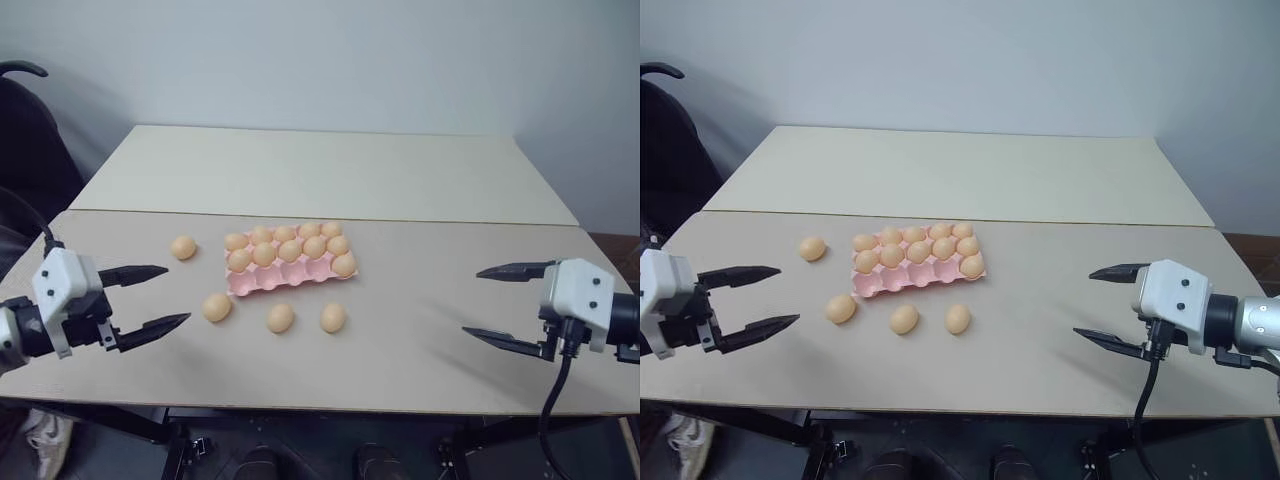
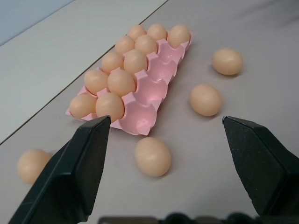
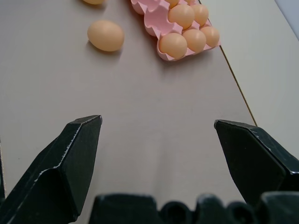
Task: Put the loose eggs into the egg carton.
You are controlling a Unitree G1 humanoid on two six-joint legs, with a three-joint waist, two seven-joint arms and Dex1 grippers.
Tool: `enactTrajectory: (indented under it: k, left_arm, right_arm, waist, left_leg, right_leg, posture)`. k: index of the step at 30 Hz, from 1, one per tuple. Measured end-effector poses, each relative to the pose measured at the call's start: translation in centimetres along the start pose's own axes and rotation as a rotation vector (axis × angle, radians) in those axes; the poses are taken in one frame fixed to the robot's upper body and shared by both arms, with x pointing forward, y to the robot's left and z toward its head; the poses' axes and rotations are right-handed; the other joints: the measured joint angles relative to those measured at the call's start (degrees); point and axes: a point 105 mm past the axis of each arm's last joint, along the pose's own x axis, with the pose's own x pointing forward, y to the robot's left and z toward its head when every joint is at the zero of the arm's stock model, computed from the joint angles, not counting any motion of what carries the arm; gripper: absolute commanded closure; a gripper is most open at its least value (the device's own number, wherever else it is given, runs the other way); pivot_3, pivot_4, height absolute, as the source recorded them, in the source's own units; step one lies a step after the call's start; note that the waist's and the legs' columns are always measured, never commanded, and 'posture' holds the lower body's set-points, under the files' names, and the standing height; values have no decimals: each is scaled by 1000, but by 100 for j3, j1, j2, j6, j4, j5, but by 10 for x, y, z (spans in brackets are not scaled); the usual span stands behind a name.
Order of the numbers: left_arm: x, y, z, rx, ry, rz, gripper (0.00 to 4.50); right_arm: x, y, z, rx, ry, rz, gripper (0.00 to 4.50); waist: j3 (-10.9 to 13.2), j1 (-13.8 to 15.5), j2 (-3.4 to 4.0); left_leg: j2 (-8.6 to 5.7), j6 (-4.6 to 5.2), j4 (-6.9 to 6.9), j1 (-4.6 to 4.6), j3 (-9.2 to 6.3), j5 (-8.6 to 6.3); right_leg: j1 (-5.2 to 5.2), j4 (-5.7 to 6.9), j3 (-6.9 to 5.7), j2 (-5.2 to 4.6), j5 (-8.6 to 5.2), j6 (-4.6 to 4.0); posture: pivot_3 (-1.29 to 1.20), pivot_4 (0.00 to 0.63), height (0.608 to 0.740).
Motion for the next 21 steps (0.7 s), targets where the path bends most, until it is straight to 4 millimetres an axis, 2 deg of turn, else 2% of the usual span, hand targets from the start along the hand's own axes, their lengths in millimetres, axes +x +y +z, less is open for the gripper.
enactTrajectory:
  k: [6, 16, 21]
  left_arm:
    - [4, 8, 8, -3, -27, 38, 356]
    - [5, 3, 6, 6, -24, 3, 356]
    - [8, -1, 4, -3, -19, -28, 356]
  right_arm:
    - [1, 2, 2, -7, -1, 3, 0]
    - [1, 2, 2, -6, -3, -9, 0]
    - [22, 4, 9, 23, -63, -32, 0]
  waist:
    - [0, 2, 0]
    - [0, 0, 0]
    - [0, -28, 0]
  left_leg:
    - [0, 0, 0, -1, 0, 0]
    - [0, 0, 0, -1, 0, 0]
    - [0, 0, 0, 2, 0, 0]
  right_leg:
    - [0, -1, 0, 0, 0, 0]
    - [0, -1, 0, 0, 0, 0]
    - [-1, 2, 2, 1, 0, 0]
  posture:
    - [0, 150, 740]
    - [0, 150, 740]
    - [0, 150, 740]
